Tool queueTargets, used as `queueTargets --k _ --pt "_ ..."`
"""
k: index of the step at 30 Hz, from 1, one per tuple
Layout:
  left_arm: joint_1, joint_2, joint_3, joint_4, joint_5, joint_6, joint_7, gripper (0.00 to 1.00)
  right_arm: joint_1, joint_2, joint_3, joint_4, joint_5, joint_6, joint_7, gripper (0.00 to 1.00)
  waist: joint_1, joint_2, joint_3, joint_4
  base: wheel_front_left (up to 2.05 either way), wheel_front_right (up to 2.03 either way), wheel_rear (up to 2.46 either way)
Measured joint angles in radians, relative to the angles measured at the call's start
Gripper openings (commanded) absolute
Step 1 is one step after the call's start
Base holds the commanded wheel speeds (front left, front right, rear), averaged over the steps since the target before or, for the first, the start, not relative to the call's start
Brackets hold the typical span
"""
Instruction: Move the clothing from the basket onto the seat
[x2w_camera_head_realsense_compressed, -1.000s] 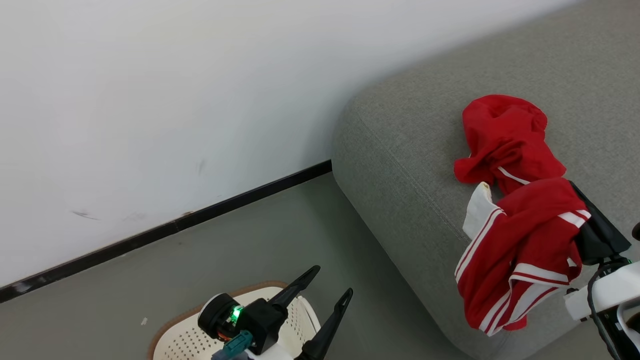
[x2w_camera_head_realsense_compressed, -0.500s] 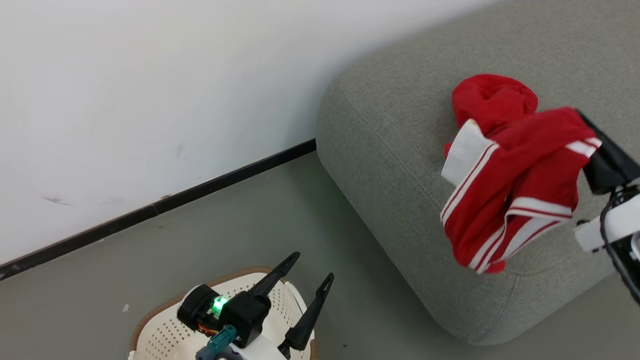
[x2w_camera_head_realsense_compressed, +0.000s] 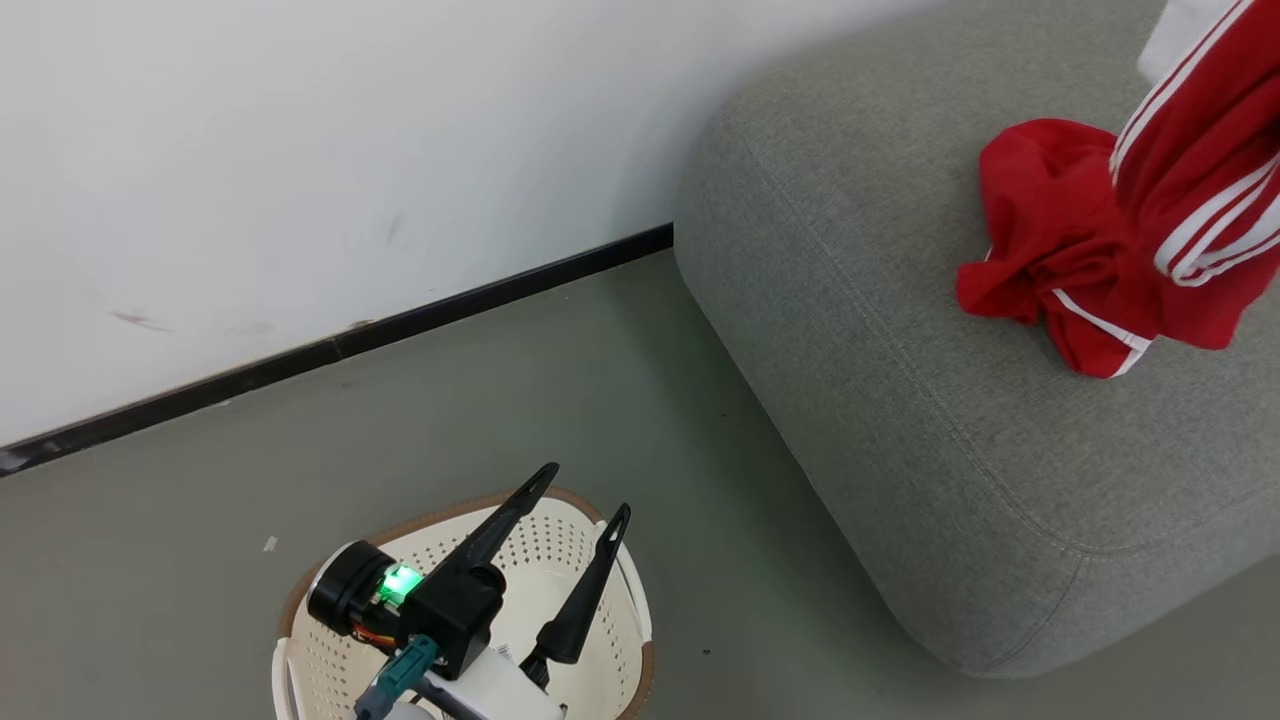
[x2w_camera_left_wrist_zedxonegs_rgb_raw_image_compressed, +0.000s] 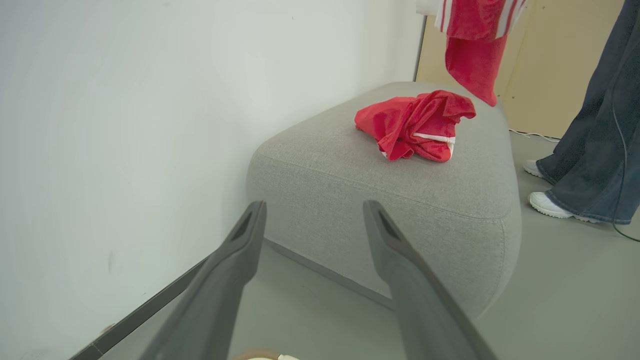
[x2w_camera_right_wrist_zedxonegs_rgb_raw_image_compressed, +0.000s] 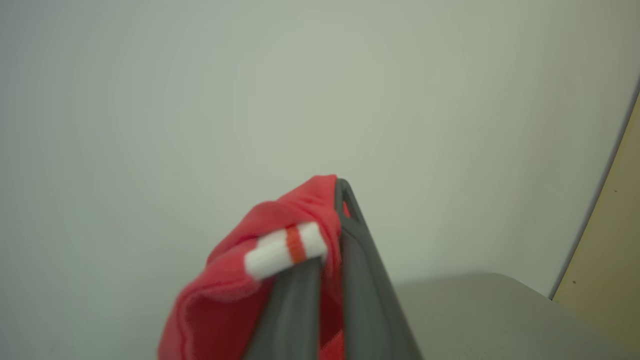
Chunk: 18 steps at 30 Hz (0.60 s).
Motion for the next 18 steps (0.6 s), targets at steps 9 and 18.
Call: queueTargets --k 9,18 --pt "-0.020 0.013 -0.005 -0.063 0.021 0.009 0.023 1.00 -0.194 -0.146 -0.114 0.198 -0.006 0.000 0.034 0.00 0.0000 0.0000 0.051 0.056 0.00 0.00 0.00" --pt "-0.053 0.021 -0.014 -0.108 0.032 0.008 0.044 1.00 -0.207 -0.161 -0.131 0.317 -0.055 0.000 0.020 0.00 0.0000 -0.0001 0.102 0.115 0.00 0.00 0.00"
